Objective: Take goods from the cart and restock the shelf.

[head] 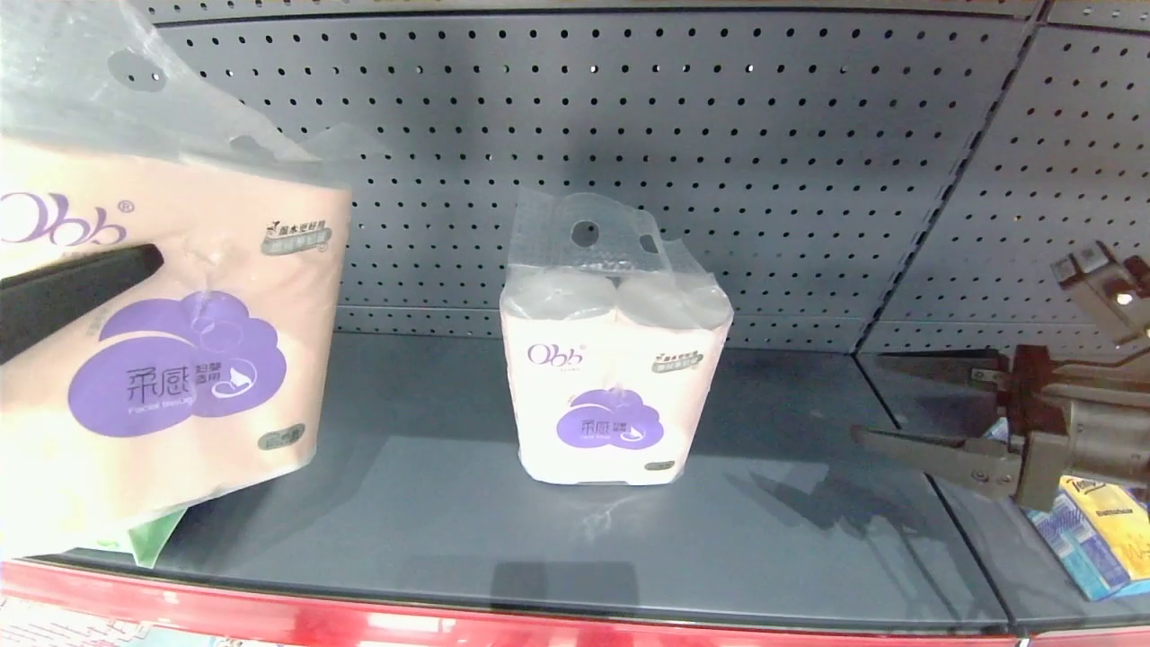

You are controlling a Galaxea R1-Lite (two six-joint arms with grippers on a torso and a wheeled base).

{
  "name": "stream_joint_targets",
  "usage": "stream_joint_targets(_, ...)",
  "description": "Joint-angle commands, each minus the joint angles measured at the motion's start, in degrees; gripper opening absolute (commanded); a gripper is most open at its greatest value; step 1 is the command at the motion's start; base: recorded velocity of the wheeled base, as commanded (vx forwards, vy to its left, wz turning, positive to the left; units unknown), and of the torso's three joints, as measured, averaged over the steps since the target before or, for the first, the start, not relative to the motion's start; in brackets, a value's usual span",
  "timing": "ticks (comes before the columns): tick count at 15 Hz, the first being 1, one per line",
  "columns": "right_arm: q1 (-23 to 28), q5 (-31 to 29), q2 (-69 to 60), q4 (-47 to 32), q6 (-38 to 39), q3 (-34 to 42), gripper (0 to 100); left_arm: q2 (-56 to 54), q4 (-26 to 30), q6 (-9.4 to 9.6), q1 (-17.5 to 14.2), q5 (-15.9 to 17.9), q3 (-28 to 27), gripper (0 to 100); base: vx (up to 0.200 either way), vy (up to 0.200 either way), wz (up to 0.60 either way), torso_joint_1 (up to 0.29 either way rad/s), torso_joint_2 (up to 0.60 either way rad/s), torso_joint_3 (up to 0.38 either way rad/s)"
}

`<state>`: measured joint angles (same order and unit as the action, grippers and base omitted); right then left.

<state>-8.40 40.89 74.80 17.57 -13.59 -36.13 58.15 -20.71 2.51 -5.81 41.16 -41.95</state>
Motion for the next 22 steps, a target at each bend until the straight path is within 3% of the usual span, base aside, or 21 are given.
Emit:
stream_joint_targets(1, -1.44, 3.06, 5.71, 0.01, -0.47, -1.92, 100, 2.76, -0.65, 0.21, -0.16, -0.11, 0.11, 0, 0.0, 0.0, 0.0, 0.0, 0.0, 0.0)
stream_joint_targets(8, -9.88, 7.36, 14.5, 0.1, -1.7, -13.35, 100, 2.67, -1.0, 0.13, -0.6, -1.96, -0.06, 0, 0.0, 0.0, 0.0, 0.0, 0.0, 0.0)
stream_joint_targets(17, -12.17, 8.24, 21.35, 0.1, -4.95, -19.06, 100, 2.67, -1.0, 0.04, -0.69, -2.66, 0.02, 0, 0.0, 0.0, 0.0, 0.0, 0.0, 0.0)
stream_joint_targets(22, -15.95, 7.63, 27.33, 0.1, -4.86, -28.29, 100, 2.5, -0.91, 0.04, -0.69, -2.84, -0.06, 0, 0.0, 0.0, 0.0, 0.0, 0.0, 0.0)
